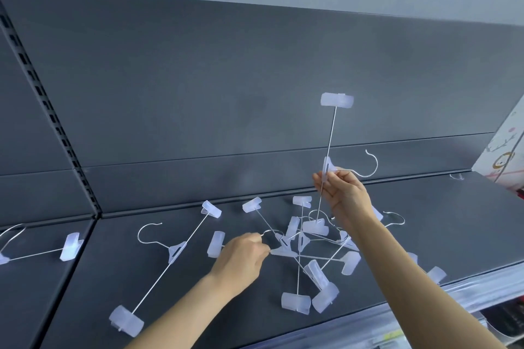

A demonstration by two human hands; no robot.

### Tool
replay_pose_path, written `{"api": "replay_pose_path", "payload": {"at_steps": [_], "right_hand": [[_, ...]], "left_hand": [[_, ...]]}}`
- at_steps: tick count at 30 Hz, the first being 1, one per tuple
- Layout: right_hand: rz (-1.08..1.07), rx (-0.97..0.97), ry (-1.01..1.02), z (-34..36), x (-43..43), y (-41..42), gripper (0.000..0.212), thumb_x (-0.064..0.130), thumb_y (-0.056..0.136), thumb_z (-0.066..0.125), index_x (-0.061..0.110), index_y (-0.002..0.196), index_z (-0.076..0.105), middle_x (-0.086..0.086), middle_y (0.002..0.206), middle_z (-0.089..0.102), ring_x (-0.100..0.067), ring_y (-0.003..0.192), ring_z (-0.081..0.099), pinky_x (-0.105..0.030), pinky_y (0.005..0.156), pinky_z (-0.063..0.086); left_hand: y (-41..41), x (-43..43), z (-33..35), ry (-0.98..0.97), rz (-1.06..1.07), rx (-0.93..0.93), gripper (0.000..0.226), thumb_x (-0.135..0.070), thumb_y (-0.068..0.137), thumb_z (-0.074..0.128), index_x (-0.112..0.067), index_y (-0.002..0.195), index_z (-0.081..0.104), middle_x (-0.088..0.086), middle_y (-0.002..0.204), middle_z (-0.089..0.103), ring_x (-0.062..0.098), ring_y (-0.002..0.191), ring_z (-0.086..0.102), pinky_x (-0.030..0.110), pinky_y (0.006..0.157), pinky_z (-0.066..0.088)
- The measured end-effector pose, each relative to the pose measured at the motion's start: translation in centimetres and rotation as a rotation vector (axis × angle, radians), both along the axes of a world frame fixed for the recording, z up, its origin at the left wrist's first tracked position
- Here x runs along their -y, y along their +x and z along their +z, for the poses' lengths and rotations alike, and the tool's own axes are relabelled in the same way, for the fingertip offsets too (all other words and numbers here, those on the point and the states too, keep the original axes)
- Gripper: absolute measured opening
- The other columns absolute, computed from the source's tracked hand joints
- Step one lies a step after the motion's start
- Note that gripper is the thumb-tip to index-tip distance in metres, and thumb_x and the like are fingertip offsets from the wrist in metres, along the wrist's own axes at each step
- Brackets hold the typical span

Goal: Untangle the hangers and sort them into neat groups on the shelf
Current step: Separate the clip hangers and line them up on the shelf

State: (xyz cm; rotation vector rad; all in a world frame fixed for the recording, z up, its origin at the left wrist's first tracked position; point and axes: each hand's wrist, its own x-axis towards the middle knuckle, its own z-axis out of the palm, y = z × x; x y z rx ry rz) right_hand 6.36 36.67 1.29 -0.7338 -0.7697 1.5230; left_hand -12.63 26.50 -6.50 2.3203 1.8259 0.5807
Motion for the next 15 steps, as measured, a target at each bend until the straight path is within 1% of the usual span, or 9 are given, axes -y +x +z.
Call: {"api": "replay_pose_path", "payload": {"at_steps": [2, 6, 7, 8, 9, 11, 13, 14, 15], "right_hand": [[0.023, 0.02, 0.0, 0.1, 0.2, -0.2, 0.024, -0.004, 0.088, 0.048, 0.008, 0.069, 0.05, -0.005, 0.061, 0.068, -0.021, 0.067, 0.071, -0.028, 0.074, 0.059], [0.044, 0.073, -0.034, 0.0, 0.8, -0.2, 0.023, -0.006, 0.087, 0.049, 0.007, 0.068, 0.052, -0.004, 0.06, 0.068, -0.021, 0.067, 0.071, -0.029, 0.076, 0.058], [0.044, 0.097, -0.048, -0.2, 1.0, -0.1, 0.023, -0.007, 0.086, 0.049, 0.007, 0.068, 0.052, -0.004, 0.06, 0.068, -0.02, 0.067, 0.071, -0.028, 0.076, 0.058], [0.044, 0.129, -0.059, -0.4, 1.2, -0.1, 0.023, -0.007, 0.086, 0.05, 0.007, 0.068, 0.052, -0.004, 0.059, 0.068, -0.019, 0.065, 0.071, -0.027, 0.074, 0.058], [0.044, 0.174, -0.065, -0.7, 1.5, -0.1, 0.022, -0.008, 0.086, 0.05, 0.007, 0.068, 0.052, -0.004, 0.059, 0.068, -0.018, 0.064, 0.07, -0.027, 0.073, 0.058], [0.037, 0.302, -0.068, -1.2, 1.9, -0.2, 0.019, -0.007, 0.085, 0.052, 0.006, 0.071, 0.053, -0.006, 0.061, 0.068, -0.018, 0.062, 0.069, -0.026, 0.071, 0.057], [0.024, 0.454, -0.057, -1.5, 2.3, -0.2, 0.017, -0.006, 0.084, 0.054, 0.006, 0.072, 0.054, -0.007, 0.063, 0.066, -0.019, 0.061, 0.066, -0.027, 0.068, 0.056], [0.016, 0.505, -0.045, -1.5, 2.3, -0.2, 0.017, -0.006, 0.084, 0.054, 0.006, 0.072, 0.055, -0.007, 0.064, 0.065, -0.02, 0.061, 0.064, -0.027, 0.066, 0.055], [0.006, 0.538, -0.034, -1.5, 2.3, -0.2, 0.017, -0.006, 0.084, 0.054, 0.005, 0.072, 0.056, -0.007, 0.064, 0.064, -0.018, 0.058, 0.063, -0.025, 0.062, 0.054]], "left_hand": [[-0.1, 0.1, -0.8, -0.071, 0.068, 0.064, 0.026, -0.014, 0.092, 0.045, -0.006, 0.073, 0.062, -0.003, 0.071, 0.04, 0.02, 0.067, 0.044, 0.031, 0.057, 0.036], [0.5, 0.3, -0.5, -0.276, 0.145, 0.118, 0.027, -0.012, 0.088, 0.042, -0.012, 0.064, 0.054, 0.0, 0.065, 0.039, 0.02, 0.068, 0.038, 0.029, 0.062, 0.028], [0.7, 0.2, -0.6, -0.323, 0.146, 0.172, 0.025, -0.014, 0.087, 0.044, -0.02, 0.07, 0.061, 0.0, 0.067, 0.044, 0.019, 0.069, 0.04, 0.028, 0.064, 0.03], [0.9, 0.0, -0.8, -0.363, 0.15, 0.207, 0.021, -0.019, 0.087, 0.047, -0.025, 0.087, 0.067, -0.003, 0.072, 0.052, 0.017, 0.073, 0.047, 0.026, 0.068, 0.034], [1.1, -0.1, -1.0, -0.397, 0.168, 0.233, 0.023, -0.025, 0.087, 0.05, -0.025, 0.105, 0.065, -0.006, 0.079, 0.058, 0.014, 0.081, 0.054, 0.025, 0.073, 0.038], [1.6, -0.6, -1.5, -0.442, 0.181, 0.284, 0.037, -0.032, 0.085, 0.056, -0.02, 0.12, 0.058, -0.008, 0.083, 0.061, 0.012, 0.089, 0.059, 0.025, 0.079, 0.044], [2.2, -1.0, -1.8, -0.475, 0.179, 0.33, 0.041, -0.033, 0.082, 0.061, -0.017, 0.12, 0.058, -0.005, 0.08, 0.061, 0.01, 0.08, 0.057, 0.026, 0.079, 0.046], [2.6, -1.1, -1.8, -0.482, 0.161, 0.359, 0.037, -0.031, 0.081, 0.062, -0.016, 0.115, 0.06, -0.001, 0.078, 0.062, 0.01, 0.073, 0.053, 0.025, 0.075, 0.045], [2.9, -1.1, -2.0, -0.474, 0.149, 0.377, 0.023, -0.027, 0.079, 0.062, -0.018, 0.1, 0.065, 0.006, 0.072, 0.061, 0.011, 0.064, 0.047, 0.025, 0.069, 0.042]]}}
